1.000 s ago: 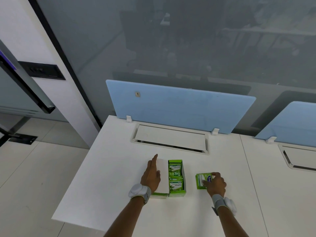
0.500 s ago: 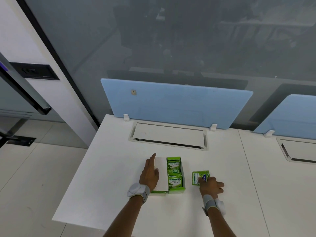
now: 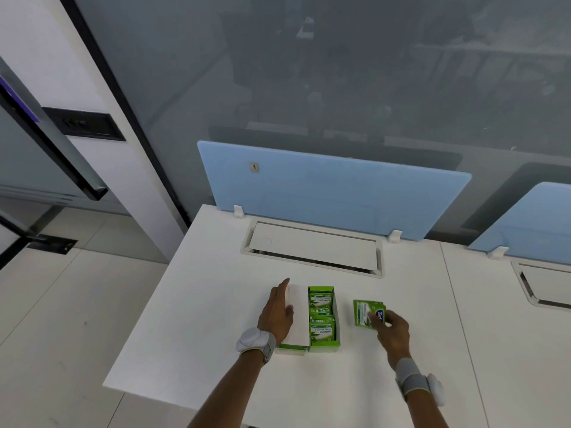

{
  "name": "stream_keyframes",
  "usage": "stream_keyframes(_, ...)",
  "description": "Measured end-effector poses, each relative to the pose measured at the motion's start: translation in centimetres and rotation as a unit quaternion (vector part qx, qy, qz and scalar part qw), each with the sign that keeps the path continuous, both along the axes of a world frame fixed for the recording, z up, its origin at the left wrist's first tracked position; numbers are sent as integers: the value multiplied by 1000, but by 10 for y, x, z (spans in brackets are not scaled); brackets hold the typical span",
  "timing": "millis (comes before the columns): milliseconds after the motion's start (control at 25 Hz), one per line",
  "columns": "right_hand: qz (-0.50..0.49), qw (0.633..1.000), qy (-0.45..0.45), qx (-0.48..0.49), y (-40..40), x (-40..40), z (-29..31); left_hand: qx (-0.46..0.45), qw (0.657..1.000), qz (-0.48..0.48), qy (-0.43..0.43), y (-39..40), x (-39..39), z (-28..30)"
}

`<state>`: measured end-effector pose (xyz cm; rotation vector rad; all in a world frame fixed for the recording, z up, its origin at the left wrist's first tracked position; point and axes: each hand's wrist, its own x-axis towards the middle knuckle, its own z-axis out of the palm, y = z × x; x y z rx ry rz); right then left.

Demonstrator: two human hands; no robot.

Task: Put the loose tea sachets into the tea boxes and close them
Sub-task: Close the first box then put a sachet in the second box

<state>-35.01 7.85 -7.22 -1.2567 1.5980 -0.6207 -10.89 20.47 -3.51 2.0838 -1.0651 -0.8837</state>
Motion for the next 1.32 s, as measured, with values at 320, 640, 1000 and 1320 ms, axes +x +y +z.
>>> stream_keyframes(320, 432, 868, 239, -55, -1, 65, 42, 9, 1000, 1, -4, -5, 0, 0)
stream_keyframes(640, 491, 757, 400, -164, 29, 93, 22, 13, 1000, -4, -9, -6, 2, -5)
stream_keyframes(1000, 426, 833, 306, -175, 36, 70, 10, -19, 999, 19, 30, -3, -1, -7)
stream_keyframes(1320, 87, 976, 48, -195, 25, 67, 38, -70, 995, -74, 9, -32, -33, 8)
